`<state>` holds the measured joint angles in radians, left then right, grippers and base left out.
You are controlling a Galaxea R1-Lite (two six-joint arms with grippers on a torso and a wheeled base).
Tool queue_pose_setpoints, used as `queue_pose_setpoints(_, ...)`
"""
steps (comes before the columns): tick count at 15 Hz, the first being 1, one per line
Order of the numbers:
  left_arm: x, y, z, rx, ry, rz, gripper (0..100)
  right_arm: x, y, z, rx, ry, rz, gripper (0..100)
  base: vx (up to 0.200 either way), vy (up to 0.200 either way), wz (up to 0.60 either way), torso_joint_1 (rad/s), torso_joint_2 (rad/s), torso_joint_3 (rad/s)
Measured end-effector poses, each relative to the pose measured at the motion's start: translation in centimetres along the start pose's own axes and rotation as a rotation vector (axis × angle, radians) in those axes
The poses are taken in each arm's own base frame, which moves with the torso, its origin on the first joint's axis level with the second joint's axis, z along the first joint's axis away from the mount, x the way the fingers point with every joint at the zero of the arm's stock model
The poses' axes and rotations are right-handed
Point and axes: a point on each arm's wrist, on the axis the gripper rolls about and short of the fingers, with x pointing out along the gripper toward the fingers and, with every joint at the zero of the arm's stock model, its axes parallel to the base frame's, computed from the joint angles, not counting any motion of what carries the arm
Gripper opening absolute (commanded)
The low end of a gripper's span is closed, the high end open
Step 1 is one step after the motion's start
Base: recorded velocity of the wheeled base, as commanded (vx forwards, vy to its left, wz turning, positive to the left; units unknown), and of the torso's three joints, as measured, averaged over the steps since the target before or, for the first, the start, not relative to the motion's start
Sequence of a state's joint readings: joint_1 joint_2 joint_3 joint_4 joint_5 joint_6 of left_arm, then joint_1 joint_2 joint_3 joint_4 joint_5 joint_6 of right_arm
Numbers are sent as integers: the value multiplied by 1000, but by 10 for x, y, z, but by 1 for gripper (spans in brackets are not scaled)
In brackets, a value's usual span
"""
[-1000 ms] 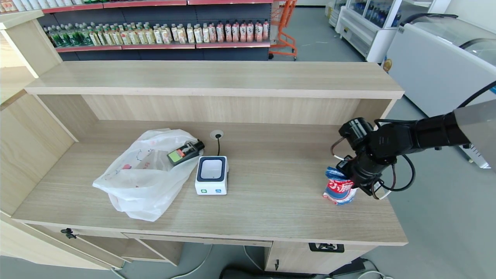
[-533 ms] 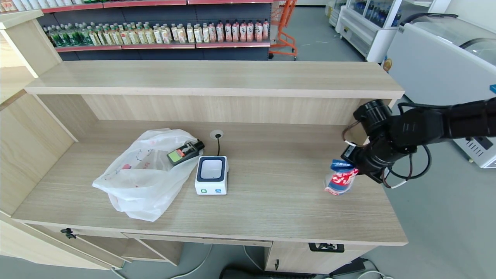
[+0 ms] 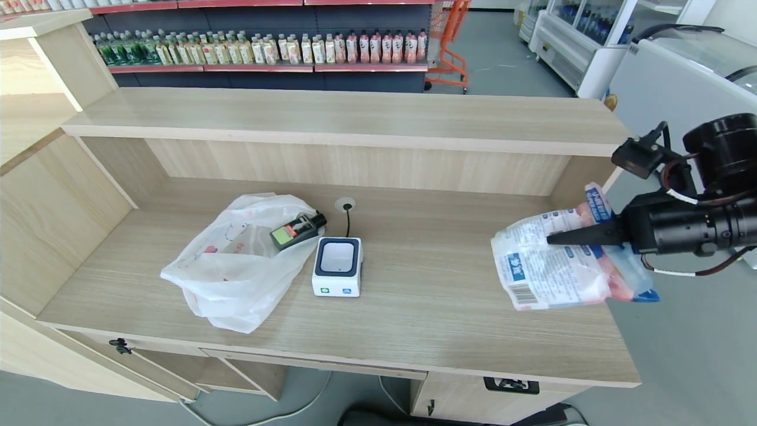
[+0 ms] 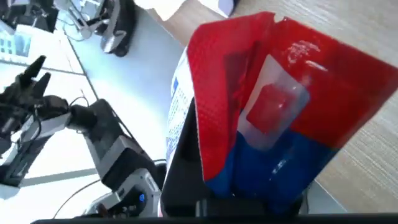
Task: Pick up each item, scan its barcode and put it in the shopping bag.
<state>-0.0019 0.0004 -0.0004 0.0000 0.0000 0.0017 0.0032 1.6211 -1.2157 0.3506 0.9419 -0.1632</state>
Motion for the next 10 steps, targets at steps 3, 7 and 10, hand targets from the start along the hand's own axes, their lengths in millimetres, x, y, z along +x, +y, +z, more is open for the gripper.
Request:
queue_pose_setpoints(3, 0, 0, 0, 0, 0, 1, 100, -9, 24, -13, -103, -13, 96, 0, 0, 0, 0, 0, 0, 0)
queue_pose_setpoints(7, 0, 0, 0, 0, 0, 1, 100, 0, 54, -37, -135, 51, 192, 0, 0, 0, 0, 0, 0, 0)
queue_pose_setpoints(10, 0, 0, 0, 0, 0, 0, 100, -2, 64, -42, -122, 58, 209, 0, 0, 0, 0, 0, 0, 0)
